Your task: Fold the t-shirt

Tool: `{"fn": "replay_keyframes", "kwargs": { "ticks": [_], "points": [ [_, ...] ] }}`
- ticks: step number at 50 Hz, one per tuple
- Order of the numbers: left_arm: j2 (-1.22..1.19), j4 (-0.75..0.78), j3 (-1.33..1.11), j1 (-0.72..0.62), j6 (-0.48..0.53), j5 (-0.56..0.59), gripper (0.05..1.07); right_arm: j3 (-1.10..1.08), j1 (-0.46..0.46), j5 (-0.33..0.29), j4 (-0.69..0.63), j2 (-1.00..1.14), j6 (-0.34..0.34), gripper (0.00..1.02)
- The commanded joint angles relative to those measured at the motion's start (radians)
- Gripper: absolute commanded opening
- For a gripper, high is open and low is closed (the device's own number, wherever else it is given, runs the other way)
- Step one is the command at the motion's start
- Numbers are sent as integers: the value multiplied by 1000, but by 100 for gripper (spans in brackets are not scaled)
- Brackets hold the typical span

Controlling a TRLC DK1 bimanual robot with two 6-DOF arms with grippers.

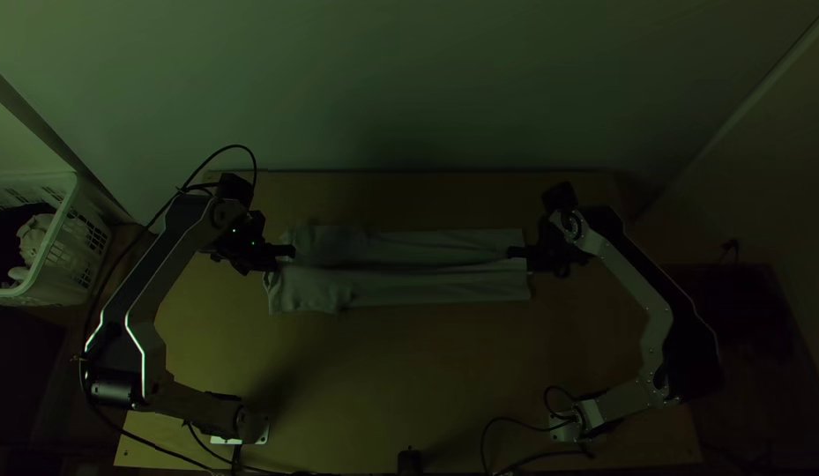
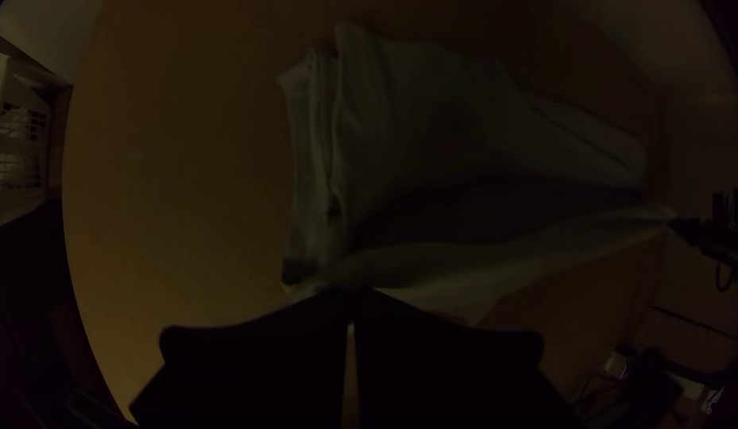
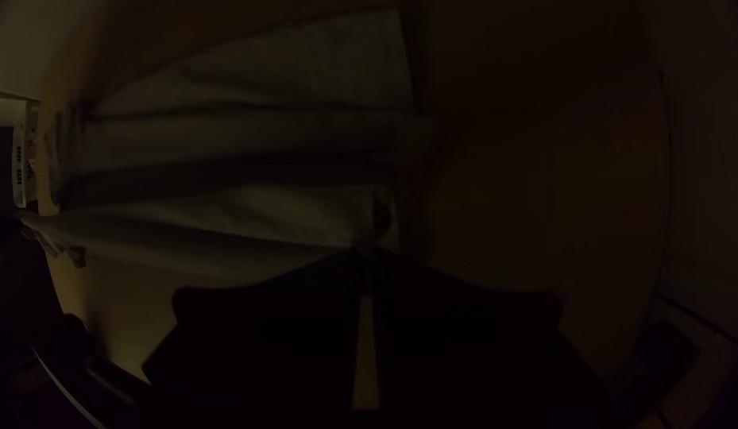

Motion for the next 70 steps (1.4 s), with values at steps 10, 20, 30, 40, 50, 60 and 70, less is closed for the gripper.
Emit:
{"fn": "replay_keyframes", "kwargs": {
  "ticks": [10, 20, 30, 40, 50, 60, 70],
  "points": [
    [137, -21, 154, 25, 25, -3, 8, 179, -34, 12, 7, 176, -8, 3],
    [200, 25, 202, 22, 13, -3, 8, 268, -49, 12, 22, 286, -8, 3],
    [269, 36, 272, 27, -4, -1, 8, 346, -63, 11, 36, 382, -2, 3],
    [331, 44, 312, 33, -15, -1, 8, 351, -71, 12, 116, 423, -3, 3],
    [358, 61, 341, 36, -1, 0, 37, 369, -68, 35, 176, 425, -3, 28],
    [449, -101, 453, 45, 45, 97, 103, 398, -78, 49, 171, 405, 20, 99],
    [366, -4, 423, 99, 39, 129, 103, 397, -92, 66, 177, 325, 49, 99]
  ]
}}
